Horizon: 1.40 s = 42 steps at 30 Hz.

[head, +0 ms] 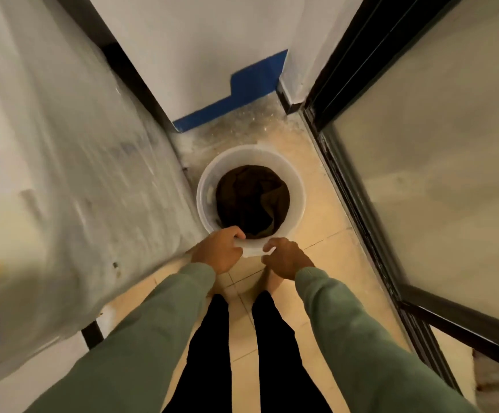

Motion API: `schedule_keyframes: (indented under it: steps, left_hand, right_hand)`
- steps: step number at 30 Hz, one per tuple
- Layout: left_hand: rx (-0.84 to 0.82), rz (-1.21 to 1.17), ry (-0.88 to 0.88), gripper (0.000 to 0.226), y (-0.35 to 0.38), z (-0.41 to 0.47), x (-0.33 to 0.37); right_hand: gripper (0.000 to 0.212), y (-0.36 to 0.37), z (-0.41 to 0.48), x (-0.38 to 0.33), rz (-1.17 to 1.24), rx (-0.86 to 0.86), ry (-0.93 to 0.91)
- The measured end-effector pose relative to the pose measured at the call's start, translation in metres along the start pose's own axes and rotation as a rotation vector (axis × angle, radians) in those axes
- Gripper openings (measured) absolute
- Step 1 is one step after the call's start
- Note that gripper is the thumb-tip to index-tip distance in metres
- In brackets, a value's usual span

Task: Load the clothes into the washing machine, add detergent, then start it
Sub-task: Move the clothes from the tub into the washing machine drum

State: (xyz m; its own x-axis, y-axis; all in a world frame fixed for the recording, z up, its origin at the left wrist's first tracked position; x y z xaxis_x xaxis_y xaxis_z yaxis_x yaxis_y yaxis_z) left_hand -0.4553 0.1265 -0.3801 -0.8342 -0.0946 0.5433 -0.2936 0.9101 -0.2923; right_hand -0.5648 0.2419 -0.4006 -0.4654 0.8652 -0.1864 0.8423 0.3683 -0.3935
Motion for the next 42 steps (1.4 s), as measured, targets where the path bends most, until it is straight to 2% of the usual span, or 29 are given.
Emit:
schedule_keyframes:
  steps: [4,13,19,24,28,32,36,39,42]
  left_hand:
    - [-0.023,0.014,-0.033,0.029,0.029,0.044,-0.035]
    - [0.013,0.016,-0.038,0.037,0.058,0.134,-0.094]
    - [0.038,0.064,-0.029,0.038,0.068,0.161,-0.125]
    - [0.055,-0.018,-0.025,0.036,0.065,0.167,-0.131]
    - [0.045,-0.123,-0.065,0.037,0.055,0.167,-0.131]
    - [0.094,-0.234,-0.093,0.051,0.031,0.157,-0.120]
    - [0.084,-0.260,-0.070,0.074,0.018,0.145,-0.102]
    - [0.059,-0.286,0.020,0.098,0.011,0.139,-0.074]
    - [-0.005,-0.266,0.090,0.116,0.008,0.135,-0.045]
  right_hand:
    - [0.027,0.013,0.055,0.014,-0.047,0.035,-0.007]
    - [0.035,0.035,0.177,-0.004,-0.319,0.069,-0.167]
    - [0.047,0.099,0.239,-0.018,-0.463,-0.029,-0.203]
    - [0.037,0.109,0.257,-0.012,-0.688,0.033,-0.178]
    - [0.030,0.089,0.245,-0.004,-0.539,-0.004,-0.195]
    - [0.028,0.050,0.229,0.009,-0.360,-0.089,-0.175]
    - [0.012,0.003,0.191,-0.012,-0.284,-0.103,-0.253]
    - [0.027,-0.037,0.150,-0.036,-0.251,-0.116,-0.301]
    - [0.027,-0.072,0.108,-0.052,-0.222,-0.085,-0.366]
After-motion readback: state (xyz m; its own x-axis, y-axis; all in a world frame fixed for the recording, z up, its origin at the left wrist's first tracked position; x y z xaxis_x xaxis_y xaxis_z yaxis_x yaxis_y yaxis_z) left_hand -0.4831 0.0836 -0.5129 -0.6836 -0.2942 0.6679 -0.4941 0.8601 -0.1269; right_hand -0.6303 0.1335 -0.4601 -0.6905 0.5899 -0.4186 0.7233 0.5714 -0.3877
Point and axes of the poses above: each hand's wrist, its own z-axis towards the middle knuckle, its own y-axis out of the palm, x = y × z, the point moved 10 cm from there along z, towards the middle knuckle, and after that the axes turned 13 degrees about -z, right-handed, at the moved point
